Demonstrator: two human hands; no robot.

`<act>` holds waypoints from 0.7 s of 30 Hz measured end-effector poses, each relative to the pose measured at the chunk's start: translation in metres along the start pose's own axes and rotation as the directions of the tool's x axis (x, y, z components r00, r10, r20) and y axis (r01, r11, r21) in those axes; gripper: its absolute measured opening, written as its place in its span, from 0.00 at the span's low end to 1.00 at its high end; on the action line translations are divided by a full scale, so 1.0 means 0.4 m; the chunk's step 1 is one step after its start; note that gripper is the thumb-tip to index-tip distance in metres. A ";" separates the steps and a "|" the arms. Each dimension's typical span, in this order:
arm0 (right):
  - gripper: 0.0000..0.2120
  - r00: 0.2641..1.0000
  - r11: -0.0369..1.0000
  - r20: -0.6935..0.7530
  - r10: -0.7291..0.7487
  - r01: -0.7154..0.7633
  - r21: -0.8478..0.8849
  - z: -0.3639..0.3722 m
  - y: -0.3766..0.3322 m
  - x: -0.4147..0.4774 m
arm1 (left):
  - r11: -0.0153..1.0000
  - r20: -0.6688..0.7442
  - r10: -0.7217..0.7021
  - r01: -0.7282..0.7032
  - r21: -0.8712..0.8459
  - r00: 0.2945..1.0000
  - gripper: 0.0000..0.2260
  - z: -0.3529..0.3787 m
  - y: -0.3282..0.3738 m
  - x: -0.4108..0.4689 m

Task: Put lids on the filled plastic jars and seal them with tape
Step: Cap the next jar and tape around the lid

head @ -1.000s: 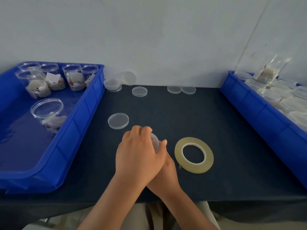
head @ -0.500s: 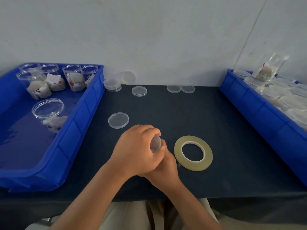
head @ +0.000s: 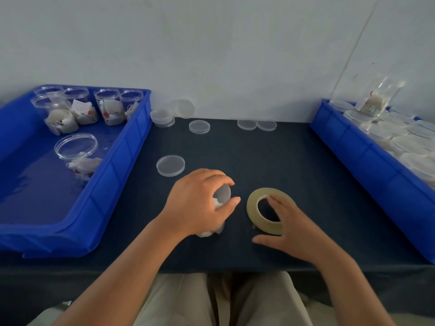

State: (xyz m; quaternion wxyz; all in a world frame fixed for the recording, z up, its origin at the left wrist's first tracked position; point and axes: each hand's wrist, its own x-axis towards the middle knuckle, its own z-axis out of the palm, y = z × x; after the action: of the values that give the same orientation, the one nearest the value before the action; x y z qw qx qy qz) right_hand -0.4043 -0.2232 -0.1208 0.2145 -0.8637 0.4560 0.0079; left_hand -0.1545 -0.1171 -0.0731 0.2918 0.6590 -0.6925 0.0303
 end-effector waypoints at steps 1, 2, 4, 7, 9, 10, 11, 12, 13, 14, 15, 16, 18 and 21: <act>0.51 1.000 0.997 0.015 -0.001 0.002 -0.075 -0.010 0.021 -0.005 | 1.000 -0.005 0.019 -0.020 -0.023 1.000 0.19 0.001 -0.004 0.005; 0.43 0.999 0.988 0.011 -0.035 0.036 -0.149 -0.016 0.032 -0.009 | 0.998 -0.009 0.039 -0.040 -0.044 0.999 0.18 0.003 -0.008 0.011; 0.28 0.990 0.964 -0.049 -0.135 0.120 -0.236 -0.016 0.033 -0.020 | 0.995 -0.011 0.074 -0.074 -0.068 0.997 0.18 0.009 -0.013 0.024; 0.15 0.984 0.978 -0.114 -0.139 0.118 -0.171 -0.003 0.001 -0.040 | 0.991 -0.013 0.117 -0.118 -0.060 0.993 0.22 0.020 -0.021 0.038; 0.12 0.981 0.998 -0.186 -0.048 0.041 -0.042 -0.002 -0.019 -0.050 | 0.986 -0.002 0.165 -0.165 -0.025 0.986 0.26 0.018 -0.025 0.042; 0.12 0.975 0.998 -0.222 0.002 0.010 0.055 -0.006 -0.029 -0.056 | 0.981 -0.003 0.193 -0.193 0.007 0.981 0.29 0.014 -0.025 0.041; 0.13 0.968 0.986 -0.248 0.041 0.001 0.168 -0.011 -0.039 -0.063 | 0.975 -0.018 0.220 -0.219 0.048 0.975 0.31 0.008 -0.022 0.038; 0.13 0.960 0.964 -0.273 0.061 0.014 0.265 -0.014 -0.051 -0.072 | 0.968 -0.051 0.242 -0.237 0.087 0.969 0.32 0.003 -0.017 0.032; 0.13 0.949 0.942 -0.309 0.060 0.049 0.332 -0.017 -0.064 -0.081 | 0.963 -0.099 0.258 -0.247 0.111 0.961 0.31 -0.002 -0.009 0.025; 0.14 0.933 0.923 -0.356 0.048 0.095 0.374 -0.018 -0.078 -0.090 | 0.961 -0.151 0.266 -0.251 0.113 0.952 0.29 -0.005 0.004 0.015; 0.15 0.916 0.906 -0.401 0.035 0.141 0.400 -0.019 -0.093 -0.101 | 0.964 -0.195 0.262 -0.248 0.094 0.945 0.27 -0.004 0.022 0.003; 0.16 0.899 0.891 -0.437 0.026 0.177 0.418 -0.020 -0.108 -0.111 | 0.971 -0.228 0.239 -0.234 0.052 0.944 0.24 -0.001 0.043 -0.010; 0.17 0.877 0.870 -0.480 0.022 0.219 0.441 -0.020 -0.135 -0.129 | 0.982 -0.269 0.149 -0.175 -0.076 0.952 0.19 0.005 0.087 -0.035; 0.17 0.855 0.865 -0.519 0.009 0.254 0.433 -0.017 -0.164 -0.147 | 0.961 -0.316 0.009 -0.095 -0.259 0.949 0.11 0.013 0.128 -0.058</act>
State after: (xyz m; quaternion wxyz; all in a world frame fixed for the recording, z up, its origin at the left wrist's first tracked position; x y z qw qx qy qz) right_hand -0.3880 -0.1475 -0.0787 0.2977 -0.7810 0.4252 -0.3472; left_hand -0.2049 -0.0918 -0.0702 0.4841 0.5810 -0.6526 0.0465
